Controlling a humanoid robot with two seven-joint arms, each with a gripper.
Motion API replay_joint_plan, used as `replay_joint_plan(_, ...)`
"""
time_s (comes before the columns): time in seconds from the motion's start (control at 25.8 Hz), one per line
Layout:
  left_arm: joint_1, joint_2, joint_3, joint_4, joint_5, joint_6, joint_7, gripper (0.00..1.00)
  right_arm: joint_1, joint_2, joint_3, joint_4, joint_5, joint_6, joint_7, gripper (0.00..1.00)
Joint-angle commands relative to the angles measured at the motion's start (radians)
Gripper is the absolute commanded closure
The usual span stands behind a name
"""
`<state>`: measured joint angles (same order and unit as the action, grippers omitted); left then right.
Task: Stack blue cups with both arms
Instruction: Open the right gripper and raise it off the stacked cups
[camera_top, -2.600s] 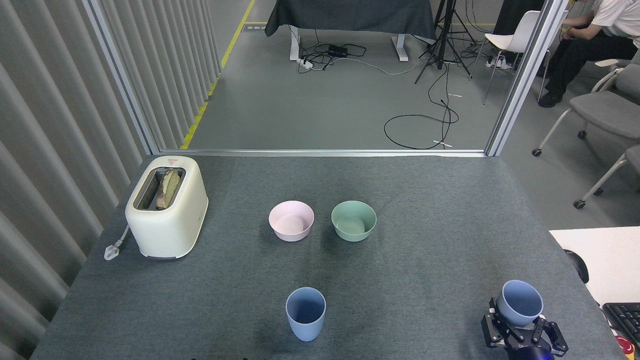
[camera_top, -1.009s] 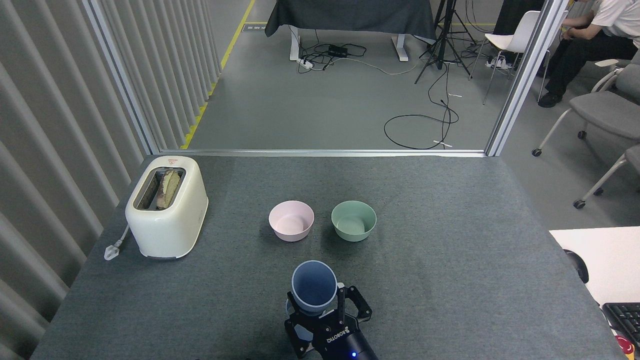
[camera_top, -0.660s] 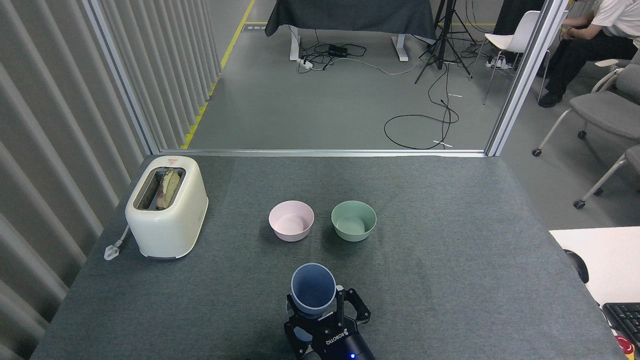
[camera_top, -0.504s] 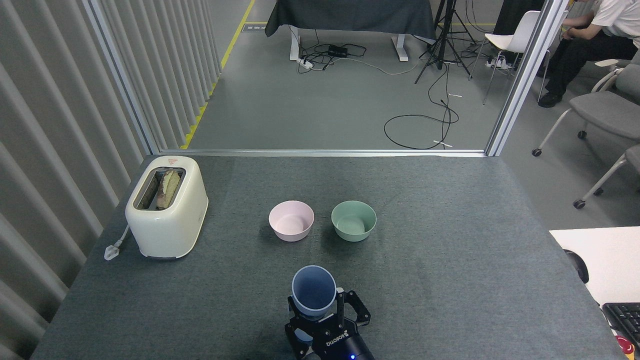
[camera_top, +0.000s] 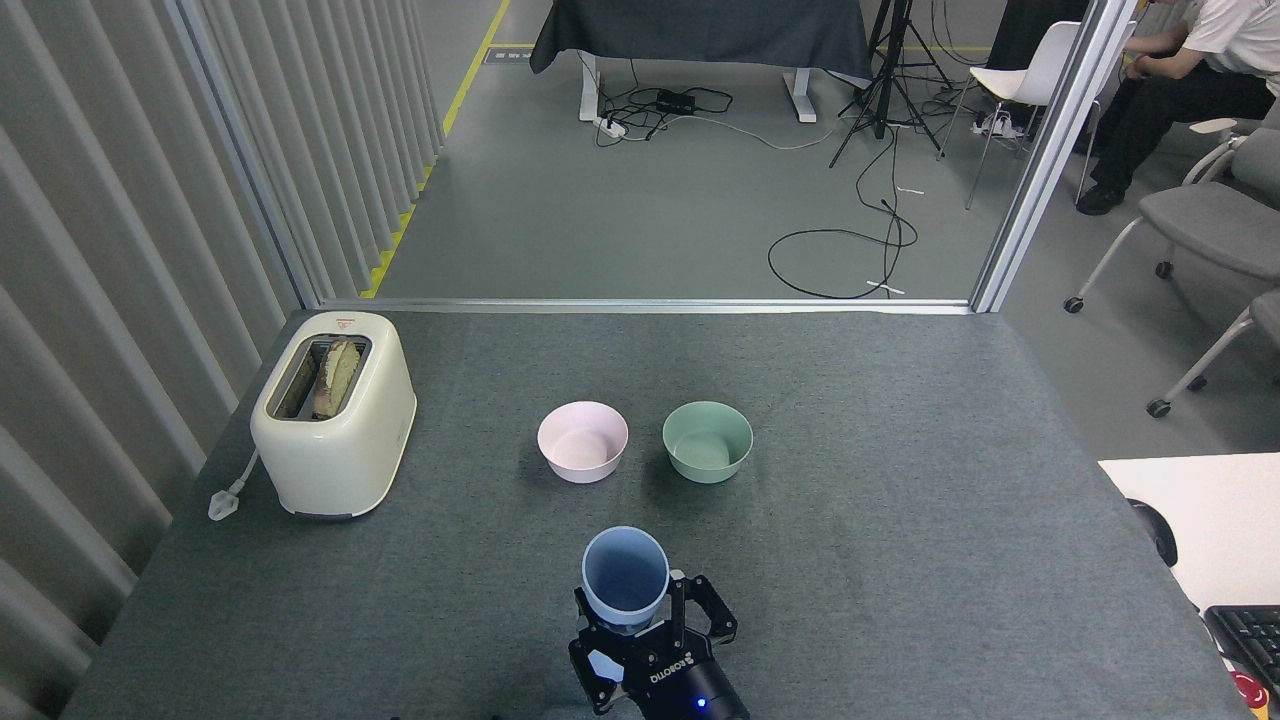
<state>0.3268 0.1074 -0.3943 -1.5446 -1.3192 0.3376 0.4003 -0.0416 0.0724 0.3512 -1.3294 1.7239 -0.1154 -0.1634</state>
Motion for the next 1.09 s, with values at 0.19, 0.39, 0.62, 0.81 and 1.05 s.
replay_joint_plan(0.19, 0.001, 0.002, 0.000, 0.000, 0.000, 0.000, 0.000, 0.01, -0.018, 0.004, -0.001, 0.058, -0.007, 0.000, 0.001, 0.07)
replay_joint_plan(0.39, 0.000, 0.002, 0.005, 0.000, 0.000, 0.000, 0.000, 0.01, -0.018, 0.004, 0.000, 0.056, -0.009, -0.007, -0.002, 0.01)
replay_joint_plan(0.62, 0.001, 0.002, 0.008, 0.000, 0.000, -0.002, 0.000, 0.01, -0.015, 0.006, -0.001, -0.067, -0.109, -0.105, -0.096, 0.00)
replay_joint_plan(0.81, 0.006, 0.002, 0.008, -0.002, -0.002, -0.002, 0.000, 0.01, -0.021, 0.003, -0.043, -0.165, -0.161, -0.119, -0.125, 0.00)
replay_joint_plan(1.05, -0.003, 0.002, 0.018, -0.002, 0.001, -0.005, 0.000, 0.01, 0.045, -0.033, -0.279, -0.168, -0.165, -0.125, -0.125, 0.00)
